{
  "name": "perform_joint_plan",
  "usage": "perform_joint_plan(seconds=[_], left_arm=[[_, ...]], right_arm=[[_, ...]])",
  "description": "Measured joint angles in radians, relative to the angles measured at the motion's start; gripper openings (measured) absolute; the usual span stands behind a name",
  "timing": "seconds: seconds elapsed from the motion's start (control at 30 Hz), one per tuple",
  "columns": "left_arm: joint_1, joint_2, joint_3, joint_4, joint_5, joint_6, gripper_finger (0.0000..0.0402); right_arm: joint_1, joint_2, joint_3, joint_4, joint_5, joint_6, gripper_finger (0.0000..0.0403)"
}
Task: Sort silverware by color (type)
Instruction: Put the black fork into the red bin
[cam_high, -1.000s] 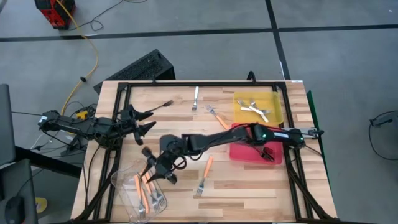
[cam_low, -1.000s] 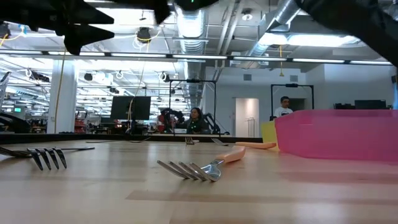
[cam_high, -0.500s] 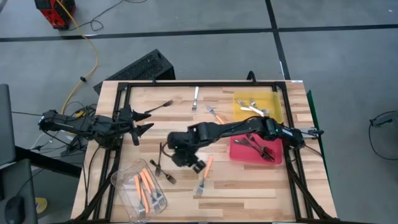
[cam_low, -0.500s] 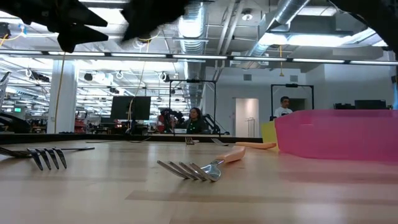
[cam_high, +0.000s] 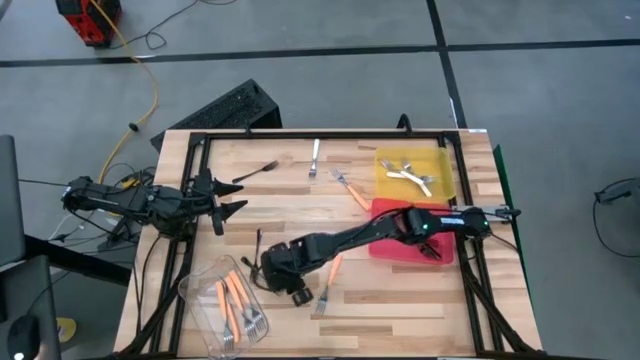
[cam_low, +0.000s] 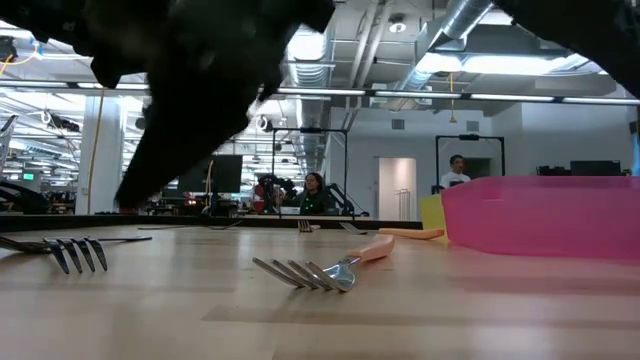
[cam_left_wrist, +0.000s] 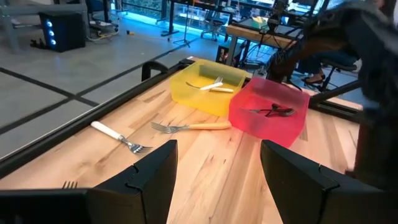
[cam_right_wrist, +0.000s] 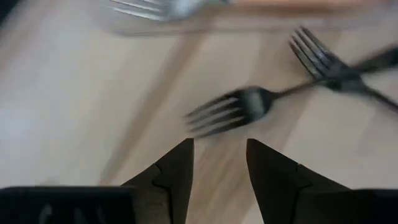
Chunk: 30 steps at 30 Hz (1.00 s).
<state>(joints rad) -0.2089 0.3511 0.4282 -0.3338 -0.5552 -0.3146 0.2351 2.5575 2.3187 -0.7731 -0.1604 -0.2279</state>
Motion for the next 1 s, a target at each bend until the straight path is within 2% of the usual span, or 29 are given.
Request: perform_joint_plan(seconds=[0.13, 0.43, 0.53, 0.73, 1.0], left_arm=[[0.000, 0.000, 0.000, 0.000, 0.000, -0.007, 0.0215], [0.000, 0.000, 0.000, 0.002, -0.001, -0.046, 0.0215], [0.000, 0.000, 0.000, 0.002, -0.001, -0.048, 0.0215], [0.000, 0.000, 0.000, 0.002, -0.001, -0.067, 0.0215], [0.000, 0.000, 0.001, 0.002, -0.004, -0.067, 0.0215]], right_arm=[[0.011, 0.033, -0.001, 0.089, 0.107, 0.150, 0.0172], [0.014, 0.033, -0.001, 0.112, 0.115, 0.371, 0.0172], [0.017, 0.028, 0.000, 0.153, 0.167, 0.449, 0.0172], [0.039, 0.045, 0.001, 0.191, 0.313, 0.465, 0.0172], [0.042, 0.052, 0.001, 0.232, 0.326, 0.460, 0.0172]])
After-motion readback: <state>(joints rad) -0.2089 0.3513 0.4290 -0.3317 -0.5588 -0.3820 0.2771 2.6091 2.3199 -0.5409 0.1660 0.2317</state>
